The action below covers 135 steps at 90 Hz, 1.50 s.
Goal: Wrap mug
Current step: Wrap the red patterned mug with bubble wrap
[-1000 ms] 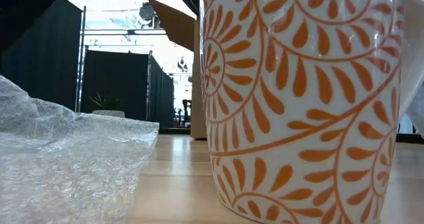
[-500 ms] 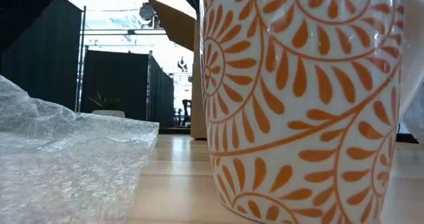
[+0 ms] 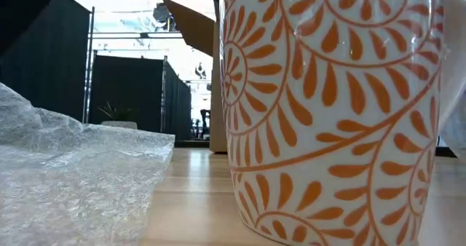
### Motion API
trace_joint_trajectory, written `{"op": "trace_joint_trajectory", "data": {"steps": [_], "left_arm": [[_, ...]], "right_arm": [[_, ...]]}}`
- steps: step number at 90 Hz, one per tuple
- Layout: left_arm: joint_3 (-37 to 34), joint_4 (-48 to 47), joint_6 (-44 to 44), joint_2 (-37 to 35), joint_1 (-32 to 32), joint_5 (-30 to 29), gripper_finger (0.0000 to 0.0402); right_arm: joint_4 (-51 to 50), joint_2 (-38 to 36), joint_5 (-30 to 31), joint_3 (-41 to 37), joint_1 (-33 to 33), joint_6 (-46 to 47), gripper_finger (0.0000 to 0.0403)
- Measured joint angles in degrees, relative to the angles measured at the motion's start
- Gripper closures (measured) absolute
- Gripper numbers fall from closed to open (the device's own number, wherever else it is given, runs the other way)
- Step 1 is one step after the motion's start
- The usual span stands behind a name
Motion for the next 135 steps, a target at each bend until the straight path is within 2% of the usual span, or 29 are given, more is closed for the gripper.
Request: {"op": "trace_joint_trajectory", "data": {"steps": [9, 16, 56, 110, 121, 135], "left_arm": [[0.0, 2.4, -2.4, 1.7, 0.6, -0.1, 0.0215], [0.1, -0.1, -2.8, 1.8, 0.6, 0.4, 0.0215], [0.1, -0.5, -0.4, 2.9, 0.2, 1.8, 0.0215], [0.1, -0.6, -0.8, 3.0, 0.3, 1.8, 0.0215], [0.1, -0.7, -0.8, 3.0, 0.3, 1.8, 0.0215], [0.1, -0.6, -0.8, 3.0, 0.3, 1.8, 0.0215]], "right_arm": [[0.1, 0.0, -0.3, -0.1, -0.6, 0.1, 0.0259], [0.3, 0.1, 0.1, -0.1, -0.7, -0.2, 0.0259], [-0.2, -1.3, -0.5, 0.2, -1.8, -1.5, 0.0259], [-2.7, -19.9, -0.9, 0.2, -1.7, 3.9, 0.0259], [-7.1, -23.3, -0.9, 0.2, -1.7, 8.2, 0.0259], [-17.4, -25.2, 0.1, 0.2, -1.7, 17.3, 0.0259]]}}
